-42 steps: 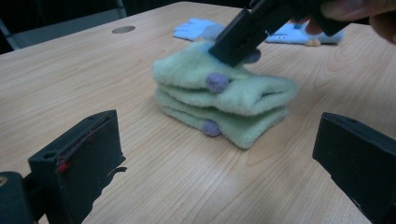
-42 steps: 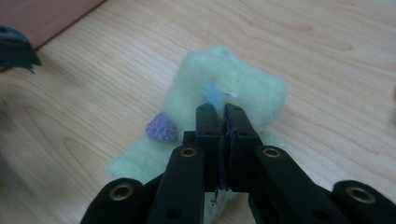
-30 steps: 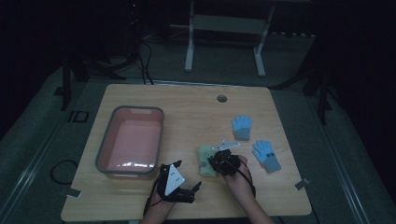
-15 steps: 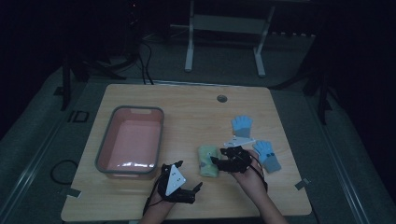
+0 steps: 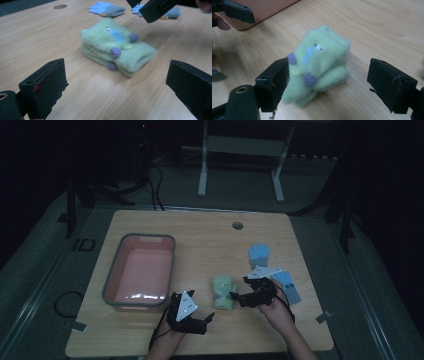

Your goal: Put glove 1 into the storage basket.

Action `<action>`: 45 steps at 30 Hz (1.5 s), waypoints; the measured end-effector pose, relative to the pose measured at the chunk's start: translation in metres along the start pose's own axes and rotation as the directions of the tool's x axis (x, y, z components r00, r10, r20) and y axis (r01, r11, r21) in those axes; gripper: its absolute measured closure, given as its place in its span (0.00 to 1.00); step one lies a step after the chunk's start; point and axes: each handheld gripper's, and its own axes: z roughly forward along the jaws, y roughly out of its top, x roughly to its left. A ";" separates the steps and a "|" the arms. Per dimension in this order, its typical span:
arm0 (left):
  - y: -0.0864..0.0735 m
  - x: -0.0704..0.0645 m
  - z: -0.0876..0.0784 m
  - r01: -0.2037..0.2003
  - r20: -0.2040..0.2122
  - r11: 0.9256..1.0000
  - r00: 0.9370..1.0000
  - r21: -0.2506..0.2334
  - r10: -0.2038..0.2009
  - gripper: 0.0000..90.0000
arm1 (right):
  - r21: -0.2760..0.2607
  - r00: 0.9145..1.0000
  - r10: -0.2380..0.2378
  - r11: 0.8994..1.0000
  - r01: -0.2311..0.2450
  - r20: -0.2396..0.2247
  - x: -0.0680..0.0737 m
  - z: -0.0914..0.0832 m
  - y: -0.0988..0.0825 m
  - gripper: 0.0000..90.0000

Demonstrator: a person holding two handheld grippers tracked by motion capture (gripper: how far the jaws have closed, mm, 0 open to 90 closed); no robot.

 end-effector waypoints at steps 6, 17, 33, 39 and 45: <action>0.008 -0.005 0.008 -0.009 0.115 0.998 0.993 0.068 0.001 0.05 | 0.008 1.000 -0.001 1.000 0.001 0.000 -0.010 -0.008 -0.001 0.19; 0.027 -0.010 0.020 -0.161 0.223 0.985 0.964 0.060 0.144 0.10 | 0.026 0.987 0.049 0.999 -0.045 -0.151 -0.015 -0.015 0.006 0.13; 0.036 -0.015 0.048 -0.347 0.274 0.933 0.910 0.091 0.311 0.30 | 0.019 0.994 0.030 0.999 -0.028 -0.101 -0.029 0.025 0.023 0.50; 0.031 -0.017 0.061 -0.429 0.277 0.893 0.882 0.138 0.381 0.41 | 0.062 0.987 0.084 0.995 -0.076 -0.136 -0.038 0.050 0.023 0.45; 0.031 -0.017 0.067 -0.461 0.276 0.873 0.870 0.156 0.410 0.43 | 0.131 0.971 0.144 0.984 -0.120 -0.191 -0.044 0.069 0.016 0.45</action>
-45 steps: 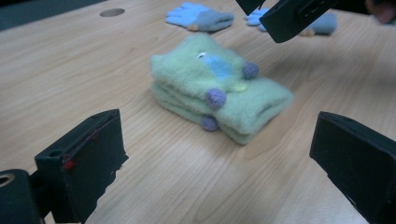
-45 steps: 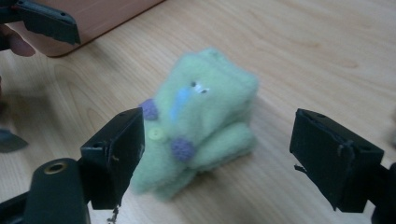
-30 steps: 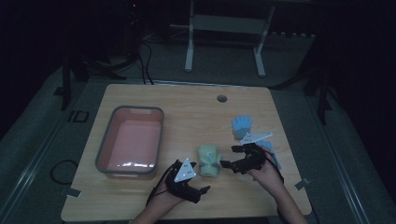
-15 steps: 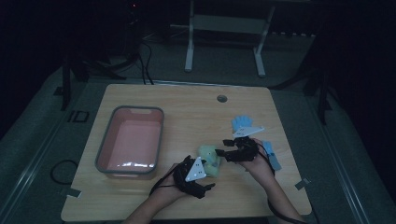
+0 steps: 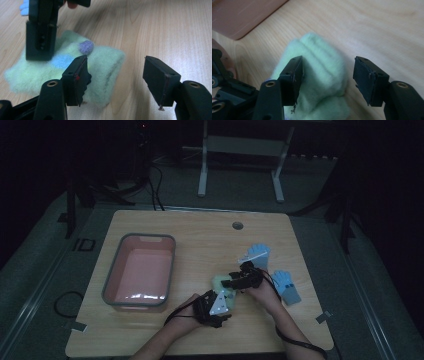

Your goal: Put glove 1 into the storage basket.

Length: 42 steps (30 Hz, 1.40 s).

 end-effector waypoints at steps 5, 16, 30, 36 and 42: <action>0.001 -0.004 0.003 -0.055 -0.017 0.998 0.998 0.023 0.055 0.50 | 0.041 0.999 0.026 0.999 -0.024 -0.032 -0.002 0.007 -0.003 0.52; 0.001 -0.010 0.009 -0.108 -0.099 0.993 0.989 0.046 0.113 0.57 | 0.046 0.998 0.038 0.998 -0.036 -0.042 -0.002 0.011 -0.003 0.56; 0.002 -0.008 0.010 -0.093 -0.169 0.994 0.980 0.056 0.101 0.84 | 0.028 0.999 0.028 0.999 -0.027 -0.026 0.004 0.008 -0.001 0.77; 0.008 0.005 -0.001 -0.011 -0.106 0.998 0.994 0.063 0.018 0.87 | 0.004 0.998 0.042 0.999 -0.042 -0.038 0.006 0.002 0.001 0.81; 0.018 0.011 -0.018 -0.025 -0.096 0.996 0.995 0.087 0.033 0.87 | -0.027 0.996 0.049 0.998 -0.050 -0.070 0.013 -0.008 0.010 0.81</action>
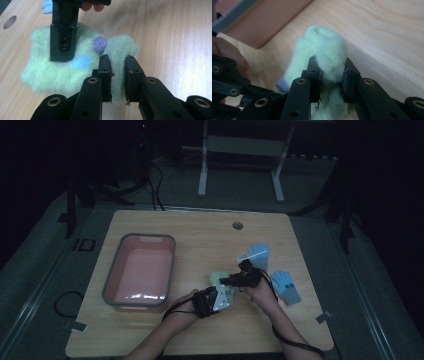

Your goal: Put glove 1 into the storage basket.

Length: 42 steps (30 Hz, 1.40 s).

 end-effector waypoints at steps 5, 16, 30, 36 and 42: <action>0.007 0.004 -0.014 -0.029 0.000 0.999 1.000 0.018 0.029 0.87 | -0.003 0.999 -0.042 0.999 0.042 0.004 0.013 -0.008 0.011 0.81; 0.013 0.019 -0.048 -0.049 0.000 0.998 0.999 0.026 0.049 0.87 | -0.032 0.998 -0.064 0.997 0.063 -0.017 0.032 -0.017 0.034 0.81; 0.013 0.037 -0.076 -0.059 -0.034 0.998 0.998 0.025 0.059 0.87 | -0.051 0.994 -0.107 0.993 0.106 -0.019 0.053 -0.018 0.069 0.81; 0.015 0.050 -0.100 -0.072 -0.070 0.997 0.995 0.035 0.075 0.87 | -0.070 0.992 -0.125 0.990 0.123 -0.030 0.065 -0.018 0.091 0.81; 0.012 0.057 -0.113 -0.074 -0.095 0.996 0.992 0.049 0.079 0.87 | -0.070 0.988 -0.149 0.987 0.146 -0.030 0.077 -0.013 0.109 0.81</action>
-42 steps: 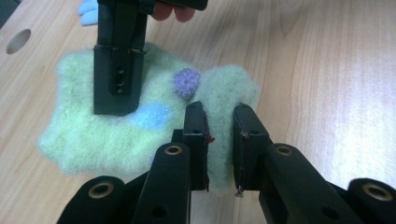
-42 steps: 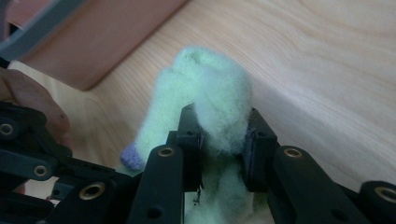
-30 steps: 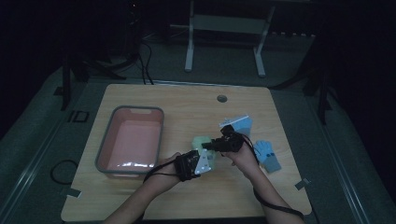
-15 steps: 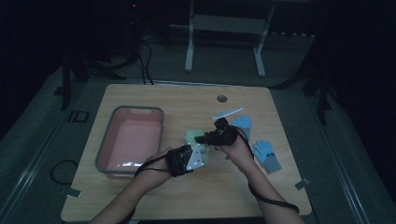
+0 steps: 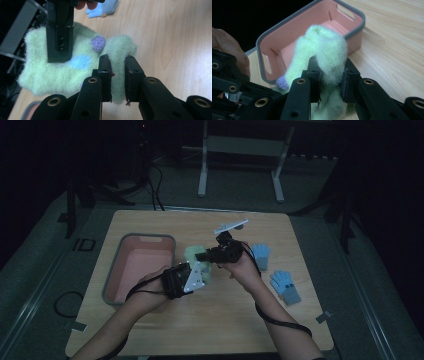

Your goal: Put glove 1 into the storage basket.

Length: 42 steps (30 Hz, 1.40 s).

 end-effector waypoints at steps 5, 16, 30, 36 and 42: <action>-0.012 0.006 -0.010 0.014 -0.004 1.000 1.000 0.010 -0.014 0.87 | 0.005 1.000 -0.012 1.000 0.013 -0.011 0.006 0.009 0.008 0.81; -0.042 0.012 -0.031 0.045 -0.026 0.998 0.999 0.041 -0.043 0.87 | 0.013 0.998 -0.021 1.000 0.022 -0.051 0.021 0.043 0.026 0.81; -0.089 0.017 -0.055 0.099 -0.052 0.991 0.994 0.094 -0.094 0.87 | 0.045 0.994 -0.047 0.998 0.051 -0.099 0.046 0.092 0.047 0.81; -0.116 0.017 -0.059 0.142 -0.050 0.982 0.989 0.125 -0.136 0.87 | 0.060 0.991 -0.055 0.996 0.062 -0.118 0.056 0.118 0.052 0.81; -0.126 0.018 -0.044 0.159 -0.017 0.973 0.987 0.166 -0.159 0.87 | 0.101 0.994 -0.049 0.993 0.059 -0.101 0.054 0.137 0.047 0.82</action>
